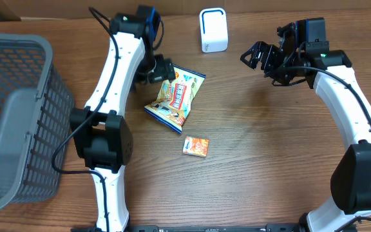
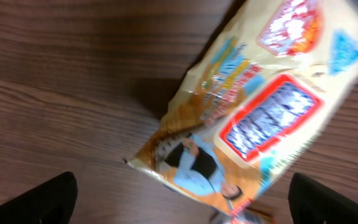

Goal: Scan the item barcode

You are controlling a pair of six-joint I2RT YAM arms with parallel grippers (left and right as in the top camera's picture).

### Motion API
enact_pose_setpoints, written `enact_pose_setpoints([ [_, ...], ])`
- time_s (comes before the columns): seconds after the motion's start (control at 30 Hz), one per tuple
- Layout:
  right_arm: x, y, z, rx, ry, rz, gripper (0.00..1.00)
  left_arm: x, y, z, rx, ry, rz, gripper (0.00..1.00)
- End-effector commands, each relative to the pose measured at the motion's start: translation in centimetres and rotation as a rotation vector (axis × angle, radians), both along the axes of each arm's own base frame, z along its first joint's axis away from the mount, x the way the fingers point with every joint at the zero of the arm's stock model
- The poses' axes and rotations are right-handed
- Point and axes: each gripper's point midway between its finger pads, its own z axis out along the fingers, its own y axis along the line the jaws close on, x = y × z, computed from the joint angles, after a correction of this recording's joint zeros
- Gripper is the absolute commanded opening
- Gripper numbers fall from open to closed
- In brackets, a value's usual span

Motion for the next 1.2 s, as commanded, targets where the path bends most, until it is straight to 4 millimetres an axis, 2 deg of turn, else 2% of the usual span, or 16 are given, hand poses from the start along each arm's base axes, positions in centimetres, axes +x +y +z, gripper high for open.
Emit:
enact_pose_setpoints([
  [0.0,0.1,0.0,0.0,-0.01,-0.006,-0.008,1.0,-1.0,0.7,-1.7,0.009,0.036,-0.04,0.99],
  [0.1,0.1,0.0,0.0,-0.01,-0.006,-0.008,1.0,-1.7,0.4,-3.6,-0.062,0.069,-0.145,0.94],
  [0.3,0.0,-0.1,-0.3,-0.012,0.002,-0.007,1.0,-2.9,-2.7,-5.5,-0.296,0.088,-0.282,0.83],
  [0.43,0.0,-0.1,-0.3,-0.013,0.002,-0.005,1.0,-4.0,-4.0,-6.9,-0.344,0.104,-0.32,0.75],
  [0.53,0.0,-0.1,-0.3,-0.013,0.002,-0.005,1.0,-4.9,-4.9,-8.2,-0.345,0.121,-0.339,0.65],
  [0.6,0.0,-0.1,-0.3,-0.013,0.005,-0.005,1.0,-5.7,-5.9,-9.0,-0.359,0.133,-0.36,0.55],
  [0.63,-0.1,-0.1,-0.4,-0.013,0.006,-0.005,1.0,-6.1,-6.4,-9.4,-0.359,0.139,-0.371,0.54],
  [0.73,-0.1,-0.1,-0.4,-0.014,0.01,-0.005,1.0,-7.2,-7.8,-10.2,-0.354,0.154,-0.409,0.37],
  [0.83,-0.1,-0.1,-0.4,-0.013,0.01,-0.005,1.0,-7.9,-9.2,-10.3,-0.35,0.157,-0.453,0.19],
  [0.9,-0.2,-0.1,-0.5,-0.013,0.011,-0.005,1.0,-8.3,-10.2,-10.3,-0.342,0.156,-0.486,0.04],
  [1.03,-0.2,-0.1,-0.5,-0.014,0.012,-0.005,1.0,-8.8,-10.9,-9.6,-0.337,0.169,-0.515,0.04],
  [1.17,-0.2,-0.1,-0.7,-0.014,0.015,-0.005,1.0,-8.7,-11.4,-7.7,-0.337,0.177,-0.542,0.04],
])
